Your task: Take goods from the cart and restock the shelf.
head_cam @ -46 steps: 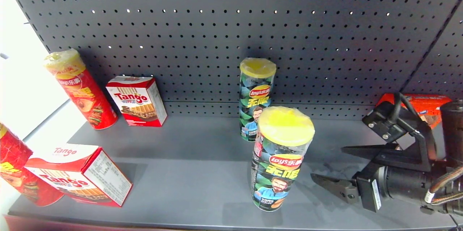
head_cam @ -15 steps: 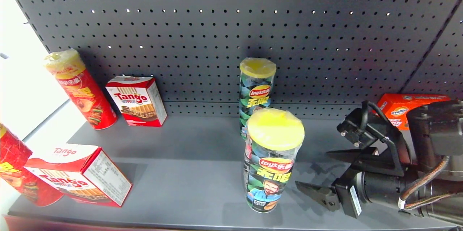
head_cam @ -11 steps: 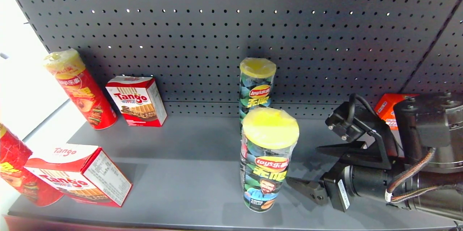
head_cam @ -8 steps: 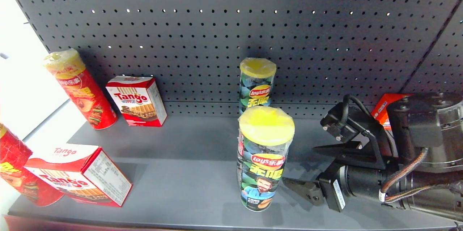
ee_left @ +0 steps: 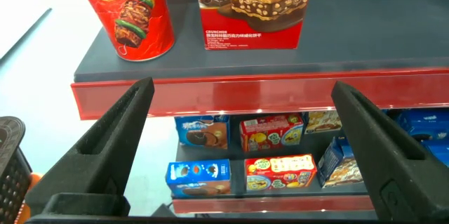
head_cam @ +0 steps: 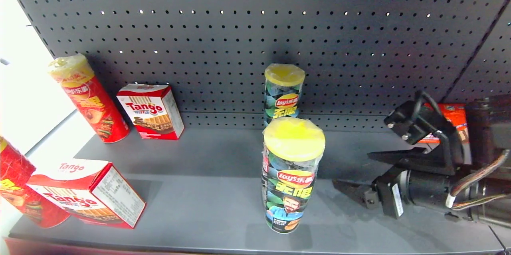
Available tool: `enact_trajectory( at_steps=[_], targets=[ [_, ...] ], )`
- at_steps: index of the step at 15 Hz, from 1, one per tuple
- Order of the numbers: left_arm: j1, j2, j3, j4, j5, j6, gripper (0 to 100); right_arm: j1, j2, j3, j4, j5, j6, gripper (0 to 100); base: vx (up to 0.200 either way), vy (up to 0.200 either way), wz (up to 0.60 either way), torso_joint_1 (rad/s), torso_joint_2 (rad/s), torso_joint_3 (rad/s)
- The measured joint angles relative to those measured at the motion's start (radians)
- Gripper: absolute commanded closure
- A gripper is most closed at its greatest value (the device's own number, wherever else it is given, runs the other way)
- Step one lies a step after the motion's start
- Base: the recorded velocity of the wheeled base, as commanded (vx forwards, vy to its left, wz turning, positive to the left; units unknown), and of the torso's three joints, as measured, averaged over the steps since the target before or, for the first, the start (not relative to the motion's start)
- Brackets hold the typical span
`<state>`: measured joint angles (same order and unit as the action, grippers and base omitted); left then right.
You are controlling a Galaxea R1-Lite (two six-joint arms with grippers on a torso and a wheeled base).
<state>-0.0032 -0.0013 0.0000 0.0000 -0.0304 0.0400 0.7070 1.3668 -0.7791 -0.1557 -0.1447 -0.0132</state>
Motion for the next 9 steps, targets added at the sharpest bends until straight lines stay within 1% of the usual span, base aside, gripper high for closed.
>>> enact_trajectory(
  at_steps=[1,4,7,9],
  targets=[
    [0.000,0.000,0.000,0.000,0.000,0.000,0,-0.045,-0.038,0.012,0.000,0.000,0.001,0,0.000,0.000,0.00,0.000,0.00,0.000],
    [-0.001,0.000,0.000,0.000,-0.001,0.000,0,-0.234,-0.210,0.083,0.000,-0.001,0.010,0,0.000,0.000,0.00,0.000,0.00,0.000],
    [-0.002,0.000,0.000,0.001,-0.022,0.000,0,-0.424,-0.446,0.201,0.001,-0.013,0.014,0,0.000,0.000,0.00,0.000,0.00,0.000],
    [-0.003,0.001,0.000,0.002,-0.027,0.002,0,-0.551,-0.640,0.310,0.005,-0.013,0.013,0,0.000,0.000,0.00,0.000,0.00,0.000]
  ],
)
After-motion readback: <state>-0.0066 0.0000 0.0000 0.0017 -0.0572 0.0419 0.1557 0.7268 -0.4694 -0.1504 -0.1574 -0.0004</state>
